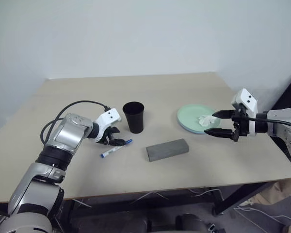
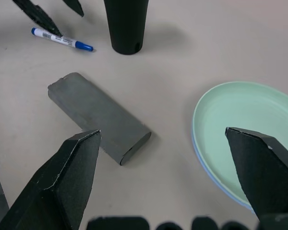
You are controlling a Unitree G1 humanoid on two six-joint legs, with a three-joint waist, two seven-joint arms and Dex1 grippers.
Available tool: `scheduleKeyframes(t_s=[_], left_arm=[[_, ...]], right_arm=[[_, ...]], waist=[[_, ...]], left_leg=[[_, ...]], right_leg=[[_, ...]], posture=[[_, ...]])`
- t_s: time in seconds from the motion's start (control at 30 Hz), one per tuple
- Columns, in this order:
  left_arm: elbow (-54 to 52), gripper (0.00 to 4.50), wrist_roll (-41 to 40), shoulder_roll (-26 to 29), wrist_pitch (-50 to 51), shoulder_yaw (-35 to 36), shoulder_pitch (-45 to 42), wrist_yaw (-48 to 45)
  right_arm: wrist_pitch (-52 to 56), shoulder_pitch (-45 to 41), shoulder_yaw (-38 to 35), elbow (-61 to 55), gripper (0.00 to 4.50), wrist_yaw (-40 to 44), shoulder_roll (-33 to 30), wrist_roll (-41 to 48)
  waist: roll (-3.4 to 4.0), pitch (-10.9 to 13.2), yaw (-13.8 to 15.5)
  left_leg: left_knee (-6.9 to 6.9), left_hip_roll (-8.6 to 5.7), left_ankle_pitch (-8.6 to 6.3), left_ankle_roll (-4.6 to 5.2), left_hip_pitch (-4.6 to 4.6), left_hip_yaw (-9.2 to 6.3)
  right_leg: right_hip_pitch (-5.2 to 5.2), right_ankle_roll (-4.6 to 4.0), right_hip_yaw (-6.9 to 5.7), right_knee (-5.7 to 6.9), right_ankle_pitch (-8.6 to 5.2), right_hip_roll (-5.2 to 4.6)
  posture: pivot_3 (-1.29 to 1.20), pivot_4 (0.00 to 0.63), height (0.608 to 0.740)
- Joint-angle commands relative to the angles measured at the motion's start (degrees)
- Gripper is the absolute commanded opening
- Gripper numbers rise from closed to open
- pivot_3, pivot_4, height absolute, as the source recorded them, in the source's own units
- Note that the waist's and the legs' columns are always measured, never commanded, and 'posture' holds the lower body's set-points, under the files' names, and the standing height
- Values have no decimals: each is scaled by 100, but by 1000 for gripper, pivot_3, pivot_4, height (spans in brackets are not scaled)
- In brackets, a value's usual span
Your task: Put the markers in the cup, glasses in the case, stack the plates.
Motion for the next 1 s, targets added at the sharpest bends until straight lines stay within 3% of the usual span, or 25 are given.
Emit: scheduleKeyframes(t_s=[0.03,0.67,0.77,1.0], left_arm=[[334,3582,231,-92,-202,-85,-298,-55],[1353,3582,835,-533,-1164,-292,-261,-95],[1417,3048,746,-591,-1094,-212,-254,-145],[1603,741,766,-656,-1025,-90,-269,-109]], right_arm=[[49,42,-231,-351,4500,-117,24,135],[172,451,-480,-709,4500,-397,-33,354],[154,442,-468,-700,4500,-384,-64,358],[91,377,-414,-638,4500,-317,-115,334]], waist=[[-1,0,1],[-1,-1,24],[0,-1,38],[0,-1,36]], left_leg=[[-1,0,0,0,1,0],[7,2,0,1,0,-1],[10,2,0,1,0,-1],[14,9,1,2,1,1]], right_leg=[[0,0,-1,0,0,0],[5,0,-1,0,0,-1],[6,0,-1,1,0,-2],[12,0,-8,1,0,-2]], posture=[[0,0,727],[0,0,727],[0,0,727],[0,0,727]])
